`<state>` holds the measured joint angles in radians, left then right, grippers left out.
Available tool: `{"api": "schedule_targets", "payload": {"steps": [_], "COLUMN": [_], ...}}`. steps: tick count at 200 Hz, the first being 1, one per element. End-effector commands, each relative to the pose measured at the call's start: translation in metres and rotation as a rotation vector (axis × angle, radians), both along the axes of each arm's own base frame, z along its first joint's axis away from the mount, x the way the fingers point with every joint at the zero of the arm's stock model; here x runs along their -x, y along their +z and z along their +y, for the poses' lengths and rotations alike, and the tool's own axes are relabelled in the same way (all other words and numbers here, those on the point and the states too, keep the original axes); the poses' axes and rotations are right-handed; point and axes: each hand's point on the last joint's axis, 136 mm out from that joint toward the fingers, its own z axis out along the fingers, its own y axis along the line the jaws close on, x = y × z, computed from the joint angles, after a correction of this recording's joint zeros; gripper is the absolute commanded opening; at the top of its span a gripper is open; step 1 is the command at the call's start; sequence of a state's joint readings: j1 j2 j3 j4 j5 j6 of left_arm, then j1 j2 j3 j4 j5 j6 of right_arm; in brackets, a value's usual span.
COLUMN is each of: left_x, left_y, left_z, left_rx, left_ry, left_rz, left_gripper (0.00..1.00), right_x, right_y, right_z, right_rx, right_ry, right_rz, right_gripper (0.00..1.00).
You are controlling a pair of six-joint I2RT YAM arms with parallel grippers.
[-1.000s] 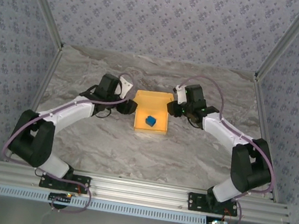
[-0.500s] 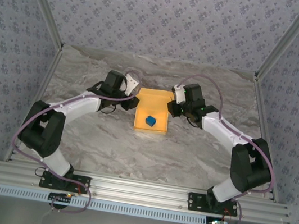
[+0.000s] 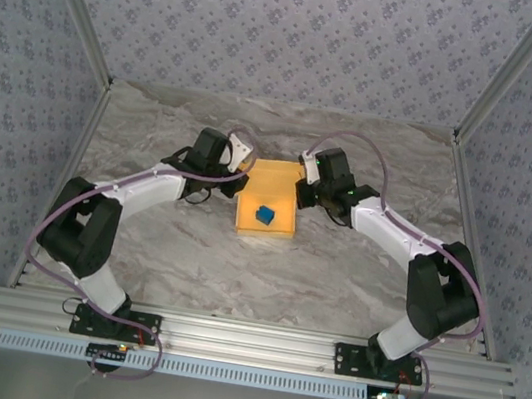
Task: Fold the paper box
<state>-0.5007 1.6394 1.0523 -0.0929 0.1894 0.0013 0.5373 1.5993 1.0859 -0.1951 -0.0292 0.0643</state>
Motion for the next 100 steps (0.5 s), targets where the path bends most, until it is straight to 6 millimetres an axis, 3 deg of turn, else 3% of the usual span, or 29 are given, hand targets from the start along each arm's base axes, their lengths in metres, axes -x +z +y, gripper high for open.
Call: {"api": "schedule_targets", "payload": {"steps": [1, 54, 100], "left_x": [-0.013, -0.012, -0.008], "left_y": [0.021, 0.017, 0.016], "left_z": [-0.001, 0.01, 0.013], "left_rx": [-0.003, -0.08, -0.089], "left_ry": [0.1, 0.159, 0.16], "left_rz": [-0.087, -0.083, -0.073], "left_gripper": [0.12, 0.24, 0.23], "right_x": [-0.004, -0.005, -0.006], "right_y": [0.001, 0.006, 0.006], "right_z": [-0.001, -0.003, -0.001], "right_rx": [0.043, 0.095, 0.099], "right_ry": [-0.083, -0.137, -0.135], "right_rz": [-0.004, -0.029, -0.03], "right_gripper": [0.02, 0.0, 0.0]}}
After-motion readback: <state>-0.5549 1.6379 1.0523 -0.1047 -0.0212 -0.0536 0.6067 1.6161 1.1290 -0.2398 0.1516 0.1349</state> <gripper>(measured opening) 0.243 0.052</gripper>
